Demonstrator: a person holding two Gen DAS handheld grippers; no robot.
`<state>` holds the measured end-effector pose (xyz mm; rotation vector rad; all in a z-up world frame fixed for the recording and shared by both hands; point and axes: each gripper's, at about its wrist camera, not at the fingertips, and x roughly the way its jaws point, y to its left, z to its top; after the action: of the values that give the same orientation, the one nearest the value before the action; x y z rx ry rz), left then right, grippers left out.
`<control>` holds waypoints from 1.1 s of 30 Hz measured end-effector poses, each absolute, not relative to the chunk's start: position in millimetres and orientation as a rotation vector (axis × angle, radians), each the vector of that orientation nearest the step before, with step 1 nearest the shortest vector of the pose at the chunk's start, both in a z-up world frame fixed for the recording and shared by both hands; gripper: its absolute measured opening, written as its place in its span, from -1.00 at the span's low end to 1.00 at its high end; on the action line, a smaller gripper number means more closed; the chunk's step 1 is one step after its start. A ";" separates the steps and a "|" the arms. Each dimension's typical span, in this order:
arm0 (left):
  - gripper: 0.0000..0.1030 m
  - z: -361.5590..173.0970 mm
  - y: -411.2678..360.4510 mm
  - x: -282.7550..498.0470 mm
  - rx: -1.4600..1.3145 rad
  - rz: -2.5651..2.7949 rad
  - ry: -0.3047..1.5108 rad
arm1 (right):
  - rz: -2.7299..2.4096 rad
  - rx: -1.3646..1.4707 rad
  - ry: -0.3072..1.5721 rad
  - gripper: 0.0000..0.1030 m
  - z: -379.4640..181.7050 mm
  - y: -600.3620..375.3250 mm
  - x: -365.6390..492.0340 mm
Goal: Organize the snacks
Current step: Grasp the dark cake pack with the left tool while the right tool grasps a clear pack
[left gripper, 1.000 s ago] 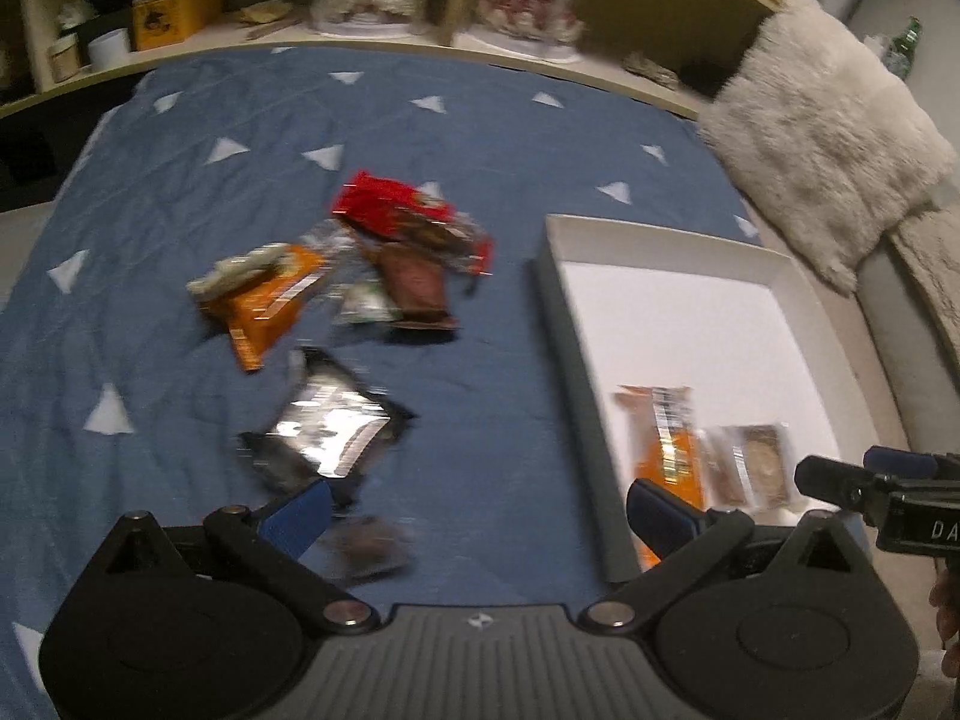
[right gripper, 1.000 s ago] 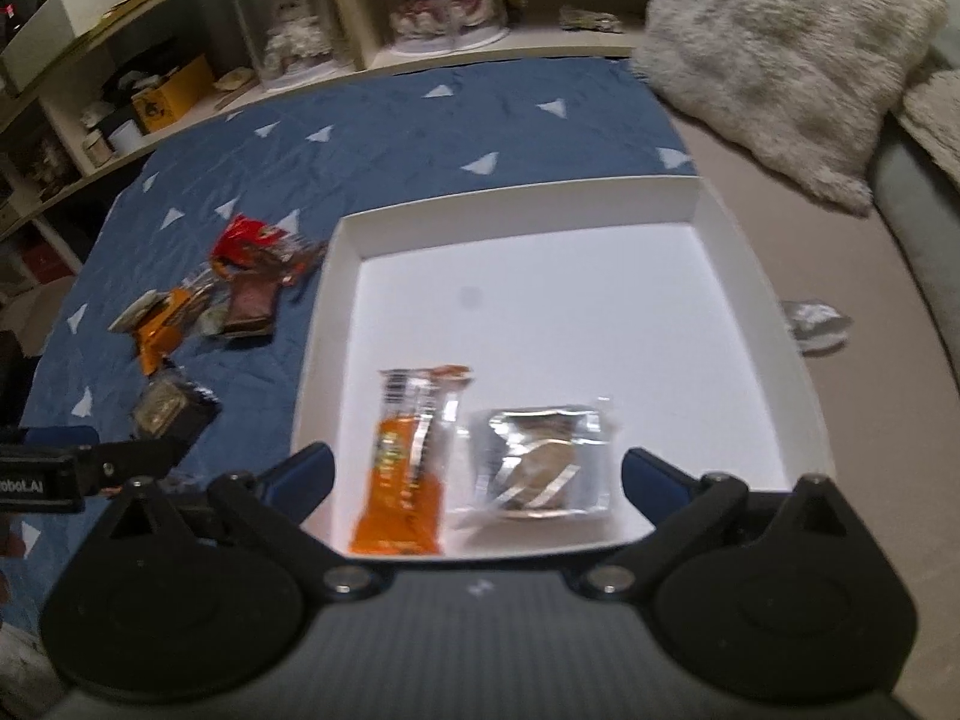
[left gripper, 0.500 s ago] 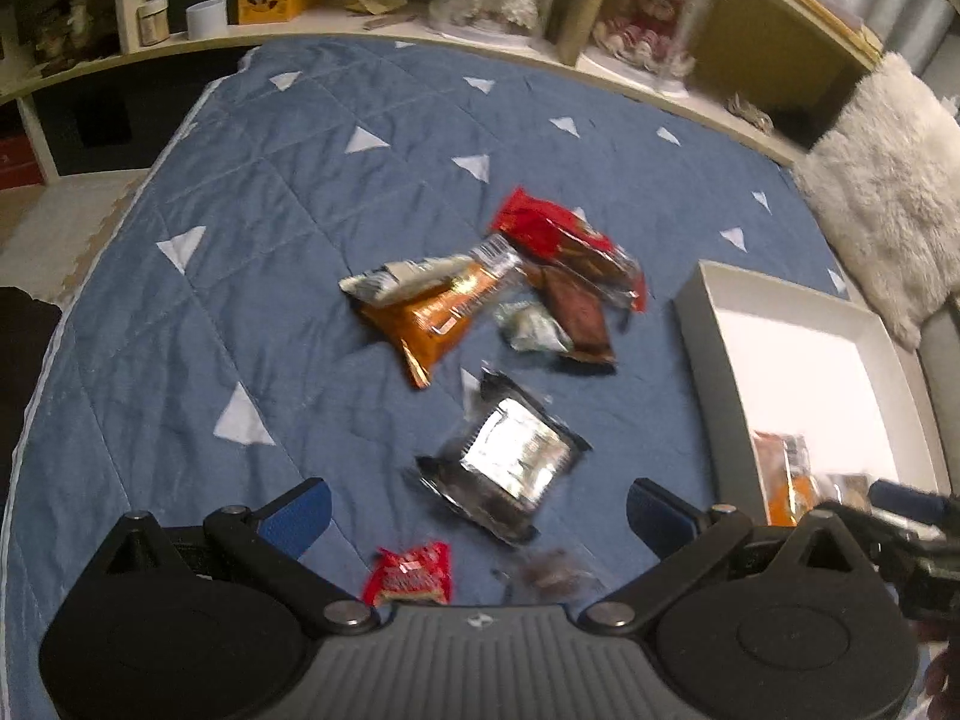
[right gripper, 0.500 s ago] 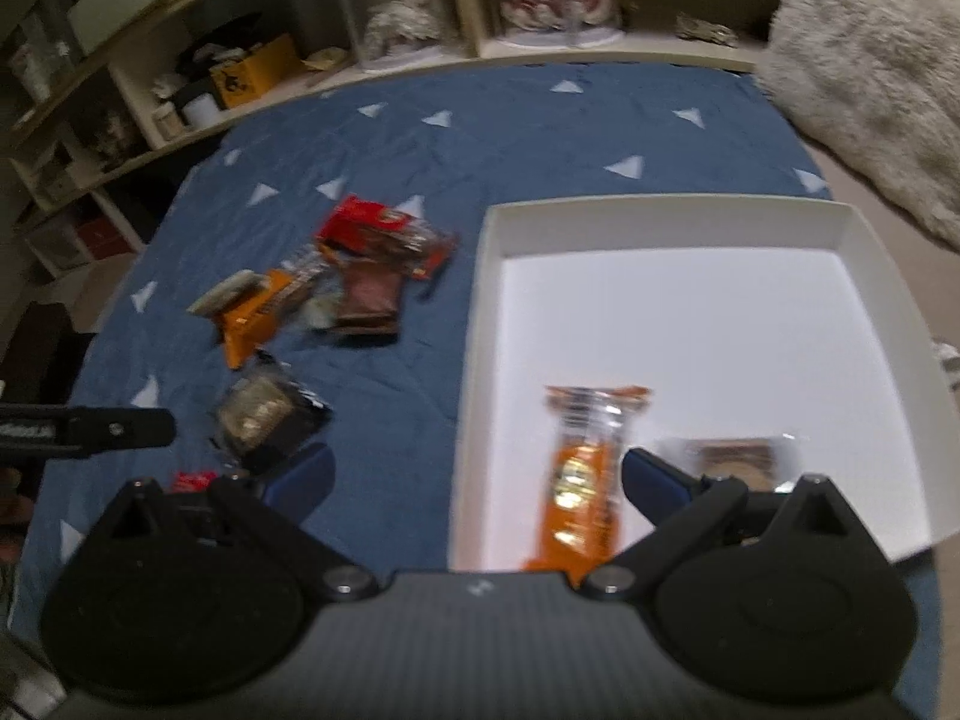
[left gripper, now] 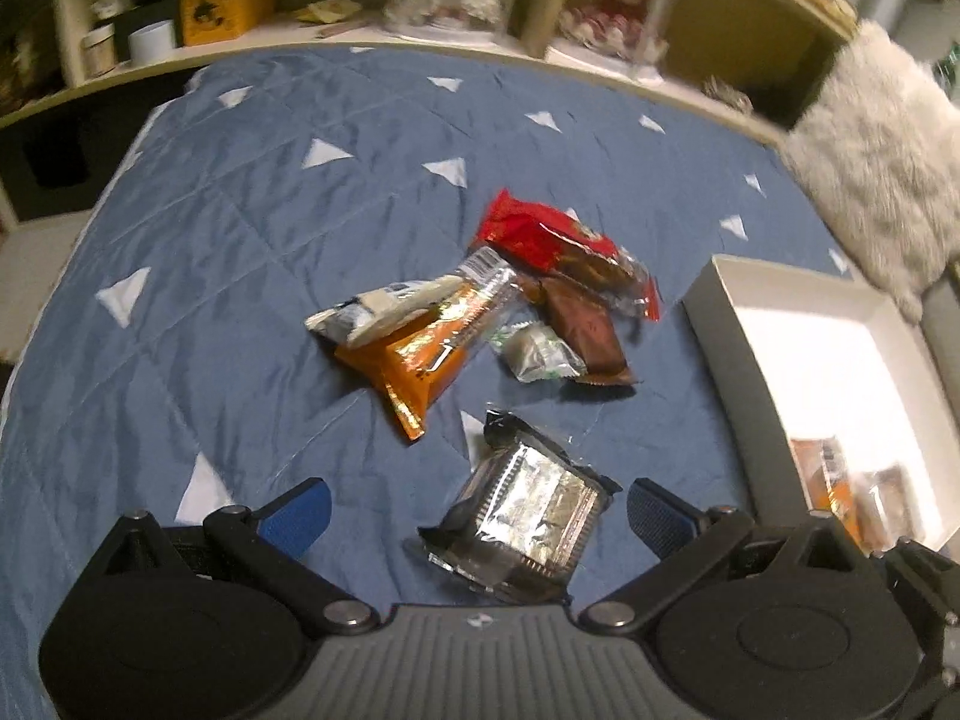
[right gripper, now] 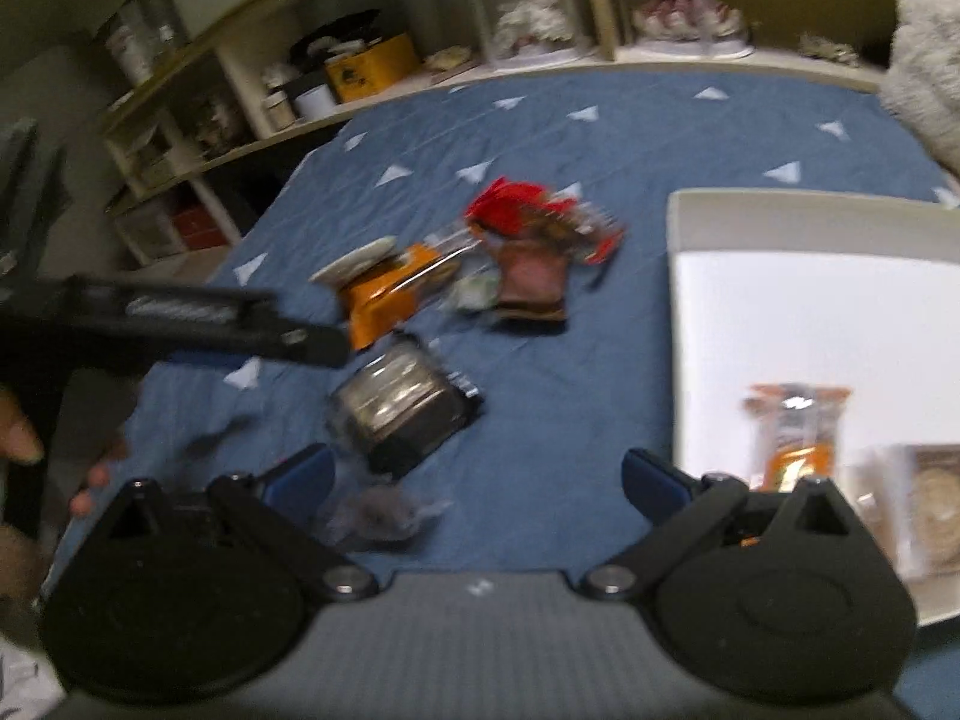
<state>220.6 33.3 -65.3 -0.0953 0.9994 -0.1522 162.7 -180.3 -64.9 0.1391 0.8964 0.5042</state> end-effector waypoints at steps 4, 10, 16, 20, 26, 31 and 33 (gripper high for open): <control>1.00 -72.9 28.0 229.8 -0.066 -0.187 0.986 | 0.548 0.121 0.938 0.99 -72.8 -160.3 166.6; 1.00 -86.5 21.7 242.7 -0.015 -0.245 1.008 | 0.564 0.105 0.961 0.99 -87.6 -154.5 164.9; 1.00 -94.3 19.1 249.9 -0.015 -0.282 1.066 | 0.605 0.086 0.949 0.99 -92.7 -143.4 165.9; 0.99 -87.7 21.1 247.8 -0.017 -0.307 1.035 | 0.581 0.042 0.959 0.99 -98.0 -136.1 168.8; 0.61 -81.4 10.2 244.9 0.025 -0.371 1.015 | 0.598 0.042 0.991 0.49 -100.8 -136.9 170.8; 0.27 -89.8 -3.6 239.7 0.132 -0.376 1.048 | 0.632 0.004 0.982 0.18 -95.1 -133.4 165.0; 0.23 -92.4 -6.7 238.1 0.175 -0.364 1.049 | 0.635 -0.001 0.986 0.15 -94.7 -133.7 164.3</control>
<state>238.1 -6.7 -92.4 0.1750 1.0491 -0.3640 164.3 -133.7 -94.7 -0.0014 0.9863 0.6355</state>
